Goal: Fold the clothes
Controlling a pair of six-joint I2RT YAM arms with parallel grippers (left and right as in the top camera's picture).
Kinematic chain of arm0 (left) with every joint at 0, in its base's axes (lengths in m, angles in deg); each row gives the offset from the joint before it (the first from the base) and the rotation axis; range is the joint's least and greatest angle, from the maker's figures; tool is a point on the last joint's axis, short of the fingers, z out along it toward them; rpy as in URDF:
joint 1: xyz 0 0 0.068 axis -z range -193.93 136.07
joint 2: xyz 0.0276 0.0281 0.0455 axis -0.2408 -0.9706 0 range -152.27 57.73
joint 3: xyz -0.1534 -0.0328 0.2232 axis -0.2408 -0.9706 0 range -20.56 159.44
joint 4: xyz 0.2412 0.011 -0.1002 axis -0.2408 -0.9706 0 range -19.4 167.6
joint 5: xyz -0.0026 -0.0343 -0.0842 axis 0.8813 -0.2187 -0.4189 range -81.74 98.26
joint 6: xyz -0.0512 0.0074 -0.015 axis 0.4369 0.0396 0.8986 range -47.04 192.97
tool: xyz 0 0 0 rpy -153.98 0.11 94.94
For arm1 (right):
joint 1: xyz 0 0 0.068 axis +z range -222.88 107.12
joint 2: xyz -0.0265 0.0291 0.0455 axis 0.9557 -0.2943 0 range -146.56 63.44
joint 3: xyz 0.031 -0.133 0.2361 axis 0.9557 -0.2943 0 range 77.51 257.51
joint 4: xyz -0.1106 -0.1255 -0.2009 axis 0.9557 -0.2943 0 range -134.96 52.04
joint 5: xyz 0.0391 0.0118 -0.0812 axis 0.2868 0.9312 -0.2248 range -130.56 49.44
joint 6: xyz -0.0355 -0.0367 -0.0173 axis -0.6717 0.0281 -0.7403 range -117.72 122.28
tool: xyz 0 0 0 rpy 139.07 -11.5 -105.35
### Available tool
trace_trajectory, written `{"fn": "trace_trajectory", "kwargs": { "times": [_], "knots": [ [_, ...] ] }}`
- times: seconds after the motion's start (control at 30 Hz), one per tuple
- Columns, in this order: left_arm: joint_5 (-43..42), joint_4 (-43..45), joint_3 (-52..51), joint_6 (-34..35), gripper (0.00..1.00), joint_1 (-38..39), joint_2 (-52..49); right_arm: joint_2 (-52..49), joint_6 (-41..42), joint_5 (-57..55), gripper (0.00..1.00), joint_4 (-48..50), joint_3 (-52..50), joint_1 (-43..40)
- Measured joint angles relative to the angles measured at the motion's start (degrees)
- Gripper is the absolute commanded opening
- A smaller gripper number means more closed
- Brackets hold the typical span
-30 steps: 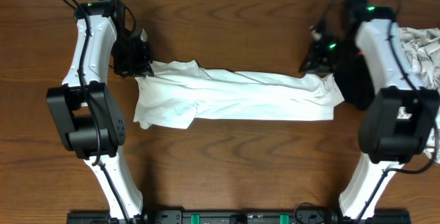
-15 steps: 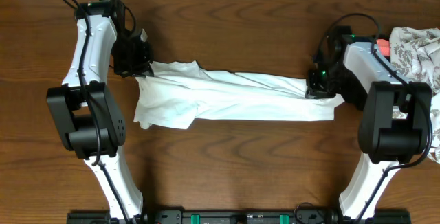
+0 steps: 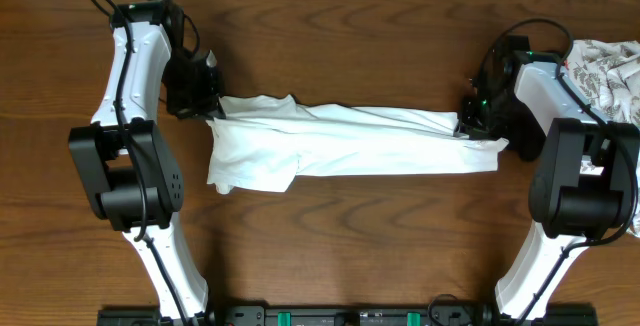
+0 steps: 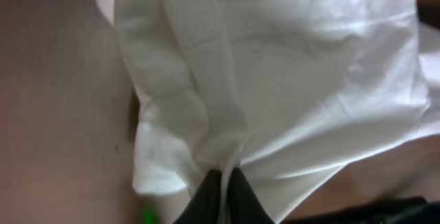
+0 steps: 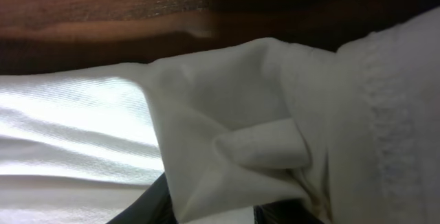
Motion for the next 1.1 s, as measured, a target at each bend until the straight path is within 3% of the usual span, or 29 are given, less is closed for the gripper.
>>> {"fn": "trace_trajectory", "kwargs": {
  "times": [0.07,0.1,0.17,0.2,0.33,0.5,0.73,1.1],
  "knots": [
    [0.02,-2.23,0.0,0.0,0.1,0.0,0.0,0.0,0.02,0.02,0.33,0.0,0.0,0.0],
    [0.02,-2.86,0.0,0.0,0.26,0.0,0.0,0.0,0.02,0.02,0.33,0.04,0.0,0.0],
    [0.22,-3.8,0.0,-0.28,0.48,-0.02,0.0,0.0,0.02,0.02,0.33,0.13,0.0,0.0],
    [0.35,-4.02,0.0,-0.28,0.5,-0.04,0.0,0.0,0.02,0.02,0.33,0.22,0.0,0.0],
    [0.48,-4.48,0.0,0.02,0.5,-0.07,0.0,0.02,0.02,0.11,0.33,0.24,0.0,0.02],
    [0.0,-4.33,0.0,0.09,0.36,-0.07,0.0,0.02,0.02,0.13,0.33,0.26,-0.02,0.0],
    [-3.61,5.18,0.0,-0.44,0.27,0.26,0.0,0.02,0.02,0.22,0.33,0.24,-0.02,0.0],
    [-5.18,11.17,-1.6,-6.56,0.24,8.79,0.0,0.02,0.02,0.48,0.32,-0.11,-0.02,0.0]
  ]
}}
